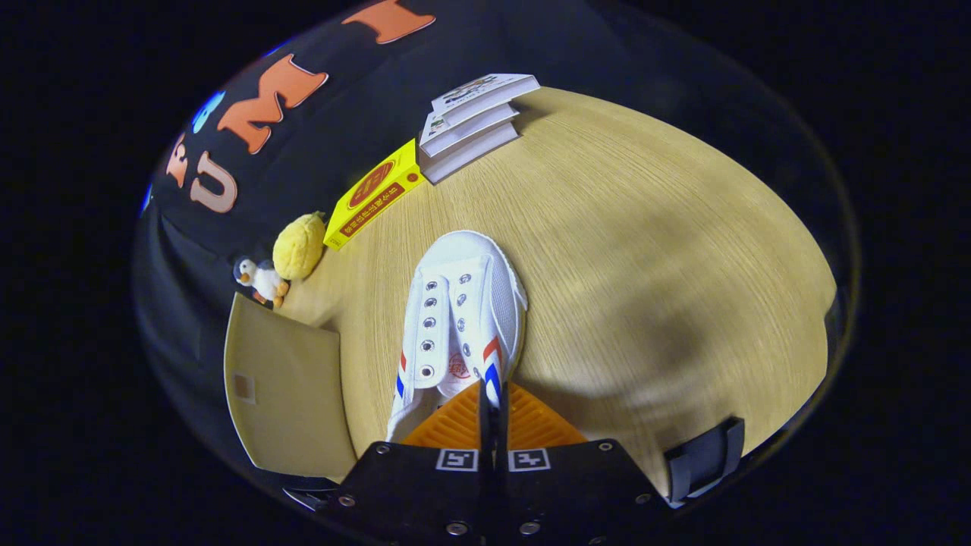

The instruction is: Open the storage box then place both shoes into the box .Put the left shoe in first, then the right shoe, with the right side of both shoes facing outward in a uniform manner.

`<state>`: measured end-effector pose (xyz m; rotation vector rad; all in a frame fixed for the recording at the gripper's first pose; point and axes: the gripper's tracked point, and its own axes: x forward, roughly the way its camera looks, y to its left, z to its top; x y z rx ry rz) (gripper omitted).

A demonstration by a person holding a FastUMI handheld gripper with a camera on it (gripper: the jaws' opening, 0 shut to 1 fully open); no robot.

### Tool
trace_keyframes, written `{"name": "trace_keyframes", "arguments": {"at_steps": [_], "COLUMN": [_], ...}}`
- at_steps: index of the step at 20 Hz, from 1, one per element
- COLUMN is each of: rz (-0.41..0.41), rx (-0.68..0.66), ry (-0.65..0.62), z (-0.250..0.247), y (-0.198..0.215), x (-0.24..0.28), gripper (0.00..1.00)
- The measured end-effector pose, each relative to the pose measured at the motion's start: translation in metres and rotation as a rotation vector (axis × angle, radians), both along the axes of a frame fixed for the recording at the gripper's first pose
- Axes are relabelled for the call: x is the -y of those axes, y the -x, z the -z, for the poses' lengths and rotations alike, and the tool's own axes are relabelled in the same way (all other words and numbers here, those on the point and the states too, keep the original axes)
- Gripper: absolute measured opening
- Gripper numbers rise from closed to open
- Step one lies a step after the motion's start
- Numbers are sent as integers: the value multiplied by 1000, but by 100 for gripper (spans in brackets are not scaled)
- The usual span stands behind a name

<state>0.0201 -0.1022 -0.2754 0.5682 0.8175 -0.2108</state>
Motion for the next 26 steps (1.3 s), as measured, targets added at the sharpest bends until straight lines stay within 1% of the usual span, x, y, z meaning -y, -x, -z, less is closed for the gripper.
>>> {"name": "trace_keyframes", "arguments": {"at_steps": [2,6,14,17,19,23,26], "rz": [-9,-21,-84,-106,-126,-170,-211], "rx": [23,90,193,207,207,220,223], "ry": [-25,-77,-45,-62,-45,-74,-36], "z": [-7,-36,-119,-148,-163,-178,-177], "y": [-1,-9,-17,-15,-13,-14,-17], "x": [-7,-27,-90,-124,-148,-209,-247], "gripper": [0,0,0,0,0,0,0]}}
